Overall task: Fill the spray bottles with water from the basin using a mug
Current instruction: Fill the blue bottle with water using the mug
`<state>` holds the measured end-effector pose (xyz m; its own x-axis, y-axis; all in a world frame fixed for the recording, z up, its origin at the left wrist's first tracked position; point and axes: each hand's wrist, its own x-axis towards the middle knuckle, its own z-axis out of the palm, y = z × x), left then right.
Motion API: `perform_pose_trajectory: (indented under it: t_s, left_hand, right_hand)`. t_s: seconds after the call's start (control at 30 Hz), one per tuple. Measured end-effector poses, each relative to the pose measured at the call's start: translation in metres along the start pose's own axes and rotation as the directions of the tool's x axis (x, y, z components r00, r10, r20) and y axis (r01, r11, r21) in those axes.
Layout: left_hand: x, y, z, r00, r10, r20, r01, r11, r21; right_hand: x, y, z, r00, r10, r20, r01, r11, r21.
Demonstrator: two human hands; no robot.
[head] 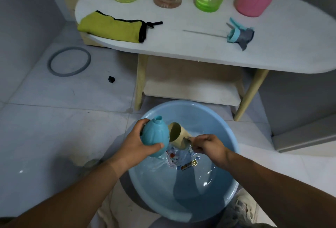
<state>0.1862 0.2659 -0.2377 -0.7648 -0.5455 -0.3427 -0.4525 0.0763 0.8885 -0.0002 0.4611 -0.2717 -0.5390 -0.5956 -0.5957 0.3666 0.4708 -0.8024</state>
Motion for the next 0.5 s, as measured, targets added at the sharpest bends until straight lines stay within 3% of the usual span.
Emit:
perform_pose_trajectory:
  t_s: [0.23, 0.5]
  left_hand:
    - [-0.006, 0.019, 0.001, 0.999, 0.041, -0.028, -0.041, 0.999, 0.009]
    - [-0.012, 0.052, 0.014, 0.985, 0.172, 0.0, -0.172, 0.984, -0.052]
  right_hand:
    - [-0.02, -0.056, -0.021, 0.99, -0.137, -0.018, 0.138, 0.983, 0.122]
    - [-0.087, -0.124, -0.049, 0.941, -0.338, -0.021, 0.339, 0.941, 0.009]
